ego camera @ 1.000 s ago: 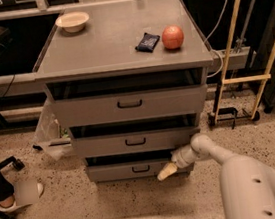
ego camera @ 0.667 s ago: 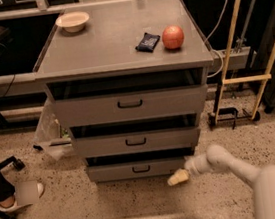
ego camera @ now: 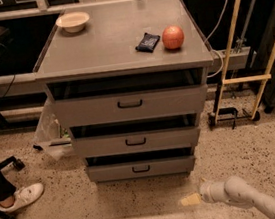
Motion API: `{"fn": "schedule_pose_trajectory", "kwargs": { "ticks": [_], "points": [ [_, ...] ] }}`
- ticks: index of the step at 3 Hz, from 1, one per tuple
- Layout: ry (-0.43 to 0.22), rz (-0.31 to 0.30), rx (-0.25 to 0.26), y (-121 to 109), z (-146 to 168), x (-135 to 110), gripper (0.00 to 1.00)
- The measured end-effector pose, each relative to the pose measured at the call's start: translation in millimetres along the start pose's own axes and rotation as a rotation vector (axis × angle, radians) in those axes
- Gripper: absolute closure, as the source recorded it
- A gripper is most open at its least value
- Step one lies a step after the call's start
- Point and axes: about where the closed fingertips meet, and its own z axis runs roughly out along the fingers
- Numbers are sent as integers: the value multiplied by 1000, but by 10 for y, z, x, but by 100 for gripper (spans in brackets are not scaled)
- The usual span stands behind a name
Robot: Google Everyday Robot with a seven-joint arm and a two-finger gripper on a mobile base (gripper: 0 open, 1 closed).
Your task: Close bottom drawer
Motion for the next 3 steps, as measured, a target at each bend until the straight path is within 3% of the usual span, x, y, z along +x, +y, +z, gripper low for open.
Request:
{"fn": "schedule_pose_trajectory", "kwargs": {
  "ticks": [1, 2, 3],
  "points": [
    [0, 0, 0, 0, 0, 0, 0],
    [22, -13, 36, 94, -93, -8, 0],
    [115, -82, 194, -146, -640, -27, 0]
  ]
}}
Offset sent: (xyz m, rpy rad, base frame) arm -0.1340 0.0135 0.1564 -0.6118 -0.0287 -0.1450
